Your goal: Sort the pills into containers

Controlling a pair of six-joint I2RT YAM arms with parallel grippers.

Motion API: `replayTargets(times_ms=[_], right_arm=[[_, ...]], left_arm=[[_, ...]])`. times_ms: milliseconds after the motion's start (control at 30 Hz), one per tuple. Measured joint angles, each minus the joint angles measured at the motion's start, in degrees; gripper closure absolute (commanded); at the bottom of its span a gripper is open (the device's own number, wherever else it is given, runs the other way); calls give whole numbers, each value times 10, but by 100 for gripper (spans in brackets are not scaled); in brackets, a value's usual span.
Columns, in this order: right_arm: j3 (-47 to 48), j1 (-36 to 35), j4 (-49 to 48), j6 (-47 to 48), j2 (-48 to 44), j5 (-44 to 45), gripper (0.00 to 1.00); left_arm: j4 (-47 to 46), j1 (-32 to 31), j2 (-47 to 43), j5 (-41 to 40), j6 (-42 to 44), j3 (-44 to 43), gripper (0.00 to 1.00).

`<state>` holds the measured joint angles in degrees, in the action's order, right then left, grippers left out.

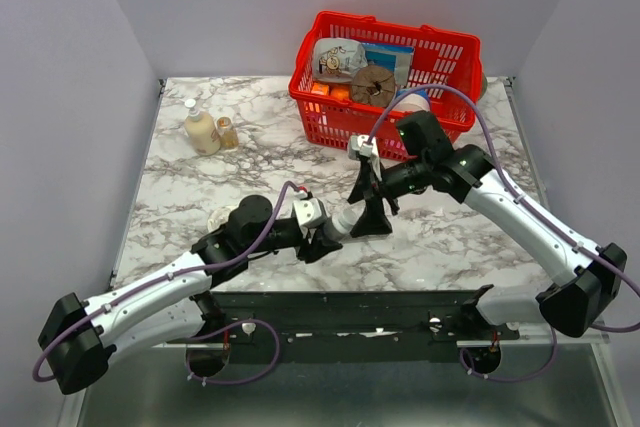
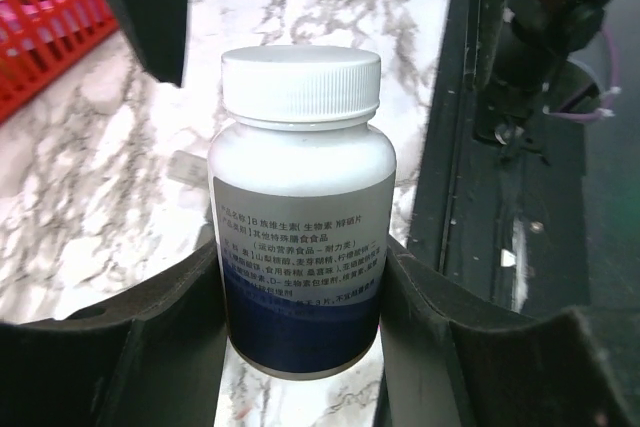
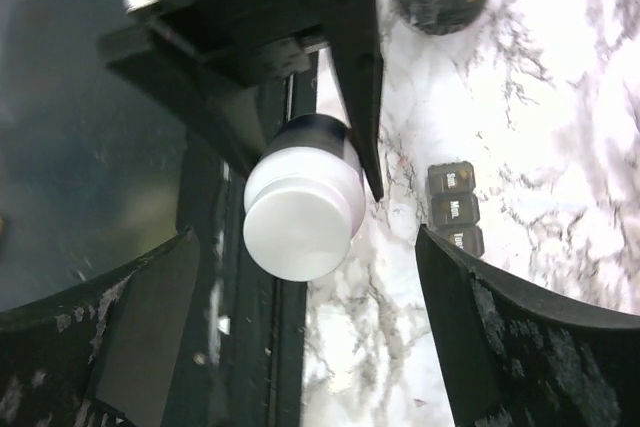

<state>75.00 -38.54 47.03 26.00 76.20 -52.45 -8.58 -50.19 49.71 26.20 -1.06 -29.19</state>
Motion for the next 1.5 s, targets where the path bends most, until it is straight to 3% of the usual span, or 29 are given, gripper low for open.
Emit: replayTargets(times_ms=[267,533,733,767,867,933,1033,1333,1500], right_arm=[[-36,5,-91,-255,-12,70,13],[-42,5,-115,-308,-10,103,26],[-42,5,-120,-309,-9,115,58],[-42,5,-120,-310,-9,118,69],[-42,6,-119,-300,-8,118,86],[-41,6,-117,-288,-6,112,90],[-24,-4,-90,-223,5,103,92],[55,-117,82,242,30,112,94],[55,-126,102,347,29,120,92]], left_arm=[[24,-2,26,-68,25,-33,100],[36,-5,45,-90,33,-50,100],[46,-5,50,-91,35,-50,100],[46,-5,50,-91,35,-50,100],[47,-5,49,-92,37,-50,100],[48,-5,49,-92,37,-50,100],[54,-5,49,-83,41,-50,100],[105,-7,48,34,67,-50,100],[116,-3,42,43,75,-48,100]])
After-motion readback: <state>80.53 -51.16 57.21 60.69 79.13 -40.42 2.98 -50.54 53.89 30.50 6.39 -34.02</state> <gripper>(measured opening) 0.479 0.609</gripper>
